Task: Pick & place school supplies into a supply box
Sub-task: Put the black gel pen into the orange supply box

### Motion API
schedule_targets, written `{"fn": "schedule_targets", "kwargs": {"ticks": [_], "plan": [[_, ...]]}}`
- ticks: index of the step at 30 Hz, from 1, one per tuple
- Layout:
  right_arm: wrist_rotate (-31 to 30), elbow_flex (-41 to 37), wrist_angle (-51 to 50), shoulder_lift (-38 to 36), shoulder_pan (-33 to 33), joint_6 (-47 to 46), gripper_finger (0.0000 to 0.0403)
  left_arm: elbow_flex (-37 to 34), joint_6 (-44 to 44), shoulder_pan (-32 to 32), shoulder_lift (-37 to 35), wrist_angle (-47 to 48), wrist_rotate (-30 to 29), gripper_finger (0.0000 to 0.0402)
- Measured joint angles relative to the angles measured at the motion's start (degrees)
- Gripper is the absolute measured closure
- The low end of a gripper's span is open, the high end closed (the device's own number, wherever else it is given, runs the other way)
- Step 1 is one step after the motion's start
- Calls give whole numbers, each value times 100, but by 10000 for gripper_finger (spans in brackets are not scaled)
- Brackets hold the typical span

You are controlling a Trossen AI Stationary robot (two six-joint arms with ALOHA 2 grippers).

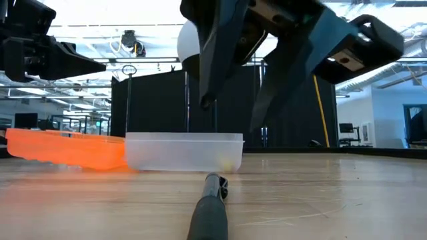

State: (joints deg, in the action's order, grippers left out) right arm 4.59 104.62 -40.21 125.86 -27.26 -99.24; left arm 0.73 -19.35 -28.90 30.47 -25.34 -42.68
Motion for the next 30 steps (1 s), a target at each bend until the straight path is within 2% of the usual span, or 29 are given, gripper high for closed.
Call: {"fn": "schedule_targets", "kwargs": {"ticks": [14, 19, 24, 30], "plan": [[-8, -439, 400, 100, 56, -339, 268, -2, 151, -1, -1, 413, -68, 364], [41, -427, 1012, 373, 95, -289, 268, -2, 216, 1, 0, 422, -92, 364], [488, -396, 1194, 675, 106, -382, 268, -2, 234, -1, 1, 424, -114, 364], [976, -400, 631, 885, 106, -398, 269, -2, 233, -1, 1, 426, -107, 364]]}}
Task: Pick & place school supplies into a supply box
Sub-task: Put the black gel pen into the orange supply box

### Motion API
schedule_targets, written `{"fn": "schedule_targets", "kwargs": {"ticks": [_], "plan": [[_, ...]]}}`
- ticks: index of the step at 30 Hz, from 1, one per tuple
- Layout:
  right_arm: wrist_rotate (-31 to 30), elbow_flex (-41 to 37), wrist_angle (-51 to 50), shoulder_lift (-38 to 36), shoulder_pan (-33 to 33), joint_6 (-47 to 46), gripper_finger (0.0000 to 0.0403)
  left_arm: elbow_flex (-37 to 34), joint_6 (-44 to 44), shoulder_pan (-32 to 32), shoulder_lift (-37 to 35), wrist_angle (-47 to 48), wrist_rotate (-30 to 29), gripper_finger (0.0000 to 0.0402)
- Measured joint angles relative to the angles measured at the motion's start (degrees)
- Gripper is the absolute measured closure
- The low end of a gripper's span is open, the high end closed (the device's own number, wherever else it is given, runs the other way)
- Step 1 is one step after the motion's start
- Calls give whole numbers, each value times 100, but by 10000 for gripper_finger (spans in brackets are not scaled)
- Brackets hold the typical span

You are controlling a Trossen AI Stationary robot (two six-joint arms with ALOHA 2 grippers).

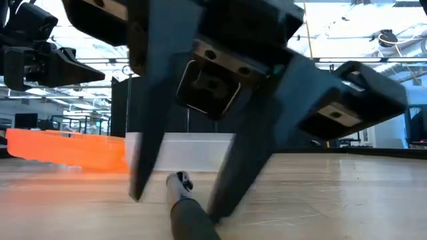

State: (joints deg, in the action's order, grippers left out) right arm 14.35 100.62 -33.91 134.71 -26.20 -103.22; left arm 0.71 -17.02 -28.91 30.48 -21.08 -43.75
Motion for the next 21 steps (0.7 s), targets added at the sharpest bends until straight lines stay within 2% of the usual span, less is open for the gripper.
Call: {"fn": "schedule_targets", "kwargs": {"ticks": [7, 11, 21], "plan": [[240, -116, -1037, -19, 86, 371, 279, 0, 135, 0, 0, -2, 20, 364], [238, -208, -1290, -37, 167, 685, 289, 0, 293, 0, 0, 0, 22, 364], [185, -225, -2451, -50, 254, 2081, 326, 0, 258, 0, -1, 0, 24, 364]]}}
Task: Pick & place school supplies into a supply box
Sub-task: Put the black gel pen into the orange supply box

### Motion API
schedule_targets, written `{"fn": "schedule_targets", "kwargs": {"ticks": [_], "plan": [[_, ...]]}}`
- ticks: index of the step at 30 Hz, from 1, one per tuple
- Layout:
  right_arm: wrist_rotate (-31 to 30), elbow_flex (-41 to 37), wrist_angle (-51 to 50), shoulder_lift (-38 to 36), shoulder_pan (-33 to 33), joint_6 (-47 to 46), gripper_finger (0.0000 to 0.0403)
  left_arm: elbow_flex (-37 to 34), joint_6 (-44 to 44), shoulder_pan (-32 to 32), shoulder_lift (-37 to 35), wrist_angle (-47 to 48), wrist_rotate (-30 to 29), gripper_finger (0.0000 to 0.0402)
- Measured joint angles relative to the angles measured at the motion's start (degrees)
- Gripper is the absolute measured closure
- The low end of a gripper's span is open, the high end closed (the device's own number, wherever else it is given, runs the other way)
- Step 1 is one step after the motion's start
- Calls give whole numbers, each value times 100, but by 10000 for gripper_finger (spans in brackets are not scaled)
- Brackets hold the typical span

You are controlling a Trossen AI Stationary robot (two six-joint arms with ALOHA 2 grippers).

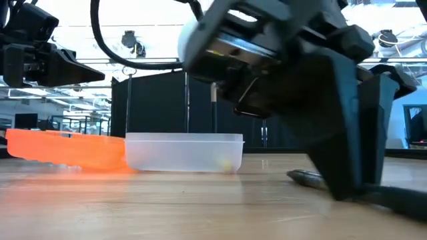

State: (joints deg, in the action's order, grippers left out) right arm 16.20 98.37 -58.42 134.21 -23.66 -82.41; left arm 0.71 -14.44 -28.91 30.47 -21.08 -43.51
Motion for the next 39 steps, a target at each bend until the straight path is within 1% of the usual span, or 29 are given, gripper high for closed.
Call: {"fn": "schedule_targets", "kwargs": {"ticks": [6, 9, 15, 18, 21, 27, 31, 34, 39], "plan": [[-142, 0, -279, -4, -41, 1211, 349, 0, 82, 0, -1, 4, 2, 364], [-273, 0, -259, -9, -91, 1411, 357, 0, 113, 0, 1, 7, 8, 364], [-609, 0, -64, -13, -238, 1429, 361, 0, 174, 0, 0, 10, 13, 364], [-744, 0, -27, -15, -286, 1293, 365, 0, 192, 0, -1, 12, 13, 364], [-849, 0, 18, -26, -318, 1043, 379, 0, 219, 0, 0, 11, 13, 364], [-889, -50, 169, -226, -308, 784, 380, -2, 261, 0, 1, 11, 13, 364], [-960, -50, 280, -514, -297, 531, 380, -2, 256, 0, 1, 9, 13, 364], [-1178, -52, 423, -735, -302, 300, 380, -2, 256, 0, 1, 7, 13, 364], [-1784, -79, 552, -1001, -321, -116, 381, -2, 255, 0, 0, 4, 12, 364]]}}
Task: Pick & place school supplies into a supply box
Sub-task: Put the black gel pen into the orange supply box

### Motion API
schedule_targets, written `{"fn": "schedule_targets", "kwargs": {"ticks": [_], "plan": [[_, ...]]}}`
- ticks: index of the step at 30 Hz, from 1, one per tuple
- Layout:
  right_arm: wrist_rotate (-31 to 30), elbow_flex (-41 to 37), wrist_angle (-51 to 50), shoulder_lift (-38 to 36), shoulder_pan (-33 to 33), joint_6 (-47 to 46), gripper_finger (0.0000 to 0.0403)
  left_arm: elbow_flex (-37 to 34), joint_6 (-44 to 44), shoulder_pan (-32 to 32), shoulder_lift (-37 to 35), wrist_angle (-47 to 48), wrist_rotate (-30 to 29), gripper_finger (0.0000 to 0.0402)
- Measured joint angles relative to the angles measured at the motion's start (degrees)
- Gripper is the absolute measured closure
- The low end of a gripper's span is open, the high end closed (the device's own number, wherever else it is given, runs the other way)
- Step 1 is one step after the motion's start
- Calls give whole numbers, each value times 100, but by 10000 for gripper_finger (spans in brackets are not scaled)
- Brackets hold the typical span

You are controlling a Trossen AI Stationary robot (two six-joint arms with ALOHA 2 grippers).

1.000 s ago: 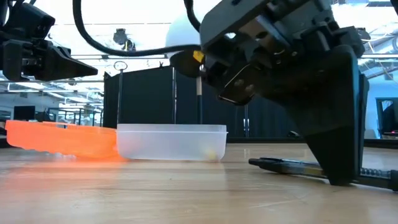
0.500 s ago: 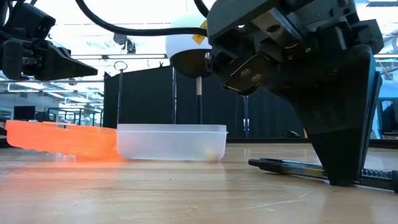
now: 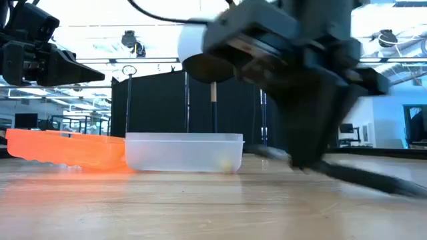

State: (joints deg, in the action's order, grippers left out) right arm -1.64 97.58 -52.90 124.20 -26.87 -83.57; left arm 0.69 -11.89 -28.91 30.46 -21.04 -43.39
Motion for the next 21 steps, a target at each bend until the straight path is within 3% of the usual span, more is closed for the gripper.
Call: {"fn": "schedule_targets", "kwargs": {"ticks": [12, 21], "plan": [[-19, 22, 594, -559, -100, -94, 382, 0, 7, 0, 1, -2, 2, 364], [-885, 35, 1549, -1022, 998, 631, 382, 0, 15, 0, 0, -18, 0, 364]]}}
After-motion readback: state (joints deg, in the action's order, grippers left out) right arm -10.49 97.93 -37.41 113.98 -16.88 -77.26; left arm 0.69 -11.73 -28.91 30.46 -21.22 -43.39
